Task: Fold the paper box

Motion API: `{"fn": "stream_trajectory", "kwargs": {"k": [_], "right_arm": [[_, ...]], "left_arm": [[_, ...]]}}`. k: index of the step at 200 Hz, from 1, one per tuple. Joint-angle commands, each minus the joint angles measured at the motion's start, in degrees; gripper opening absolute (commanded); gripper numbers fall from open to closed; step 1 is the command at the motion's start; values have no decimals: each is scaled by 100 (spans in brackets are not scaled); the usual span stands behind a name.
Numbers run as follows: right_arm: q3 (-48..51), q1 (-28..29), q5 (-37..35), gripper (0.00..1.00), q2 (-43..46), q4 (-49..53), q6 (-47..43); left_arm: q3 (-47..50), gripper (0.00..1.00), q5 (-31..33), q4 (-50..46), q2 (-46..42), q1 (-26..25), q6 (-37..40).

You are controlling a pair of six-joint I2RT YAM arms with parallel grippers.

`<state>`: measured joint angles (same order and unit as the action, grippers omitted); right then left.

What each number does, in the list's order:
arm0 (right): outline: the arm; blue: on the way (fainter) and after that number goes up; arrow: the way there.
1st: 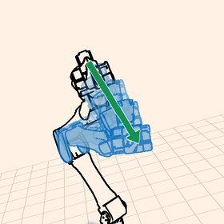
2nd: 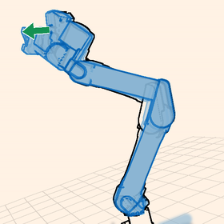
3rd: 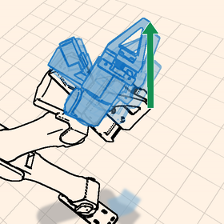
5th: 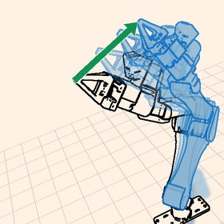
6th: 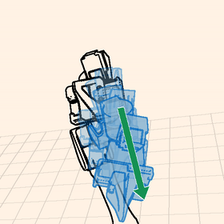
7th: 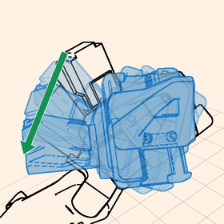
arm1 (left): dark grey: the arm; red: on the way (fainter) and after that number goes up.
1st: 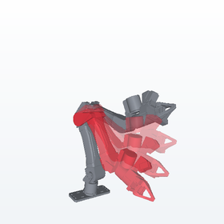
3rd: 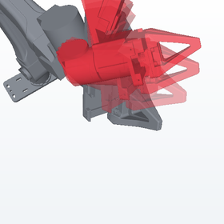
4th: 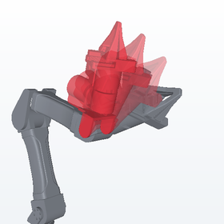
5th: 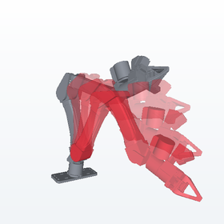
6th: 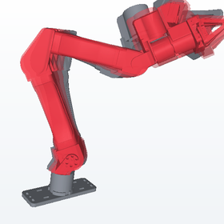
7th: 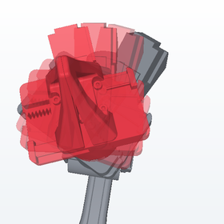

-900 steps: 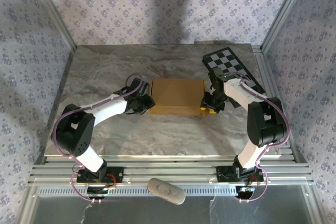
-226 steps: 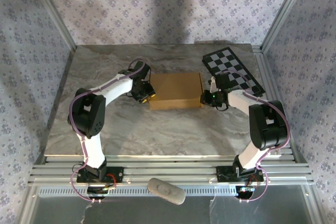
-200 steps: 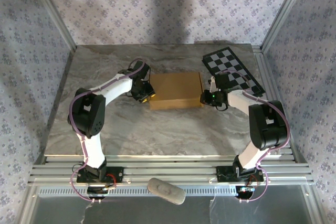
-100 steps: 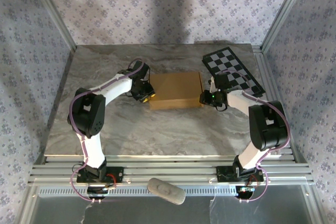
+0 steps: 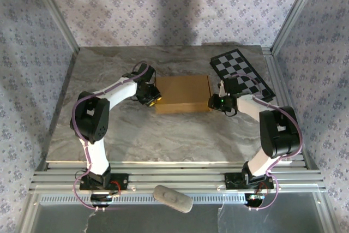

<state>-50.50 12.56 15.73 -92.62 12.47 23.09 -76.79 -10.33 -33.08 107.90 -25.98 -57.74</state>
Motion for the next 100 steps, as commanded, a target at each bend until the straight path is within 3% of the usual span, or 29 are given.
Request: {"fn": "stream_trajectory", "kwargs": {"k": [1, 35, 71, 100], "right_arm": [[180, -201, -431, 27, -13, 796, 36], [197, -231, -439, 25, 185, 838, 34], [301, -212, -325, 32, 488, 864, 94], [354, -123, -266, 31, 776, 957, 157]], "left_arm": [[279, 33, 478, -399, 293, 72, -98], [288, 32, 469, -446, 268, 72, -79], [296, 32, 493, -512, 240, 75, -18], [340, 32, 496, -507, 201, 75, -10]]}}
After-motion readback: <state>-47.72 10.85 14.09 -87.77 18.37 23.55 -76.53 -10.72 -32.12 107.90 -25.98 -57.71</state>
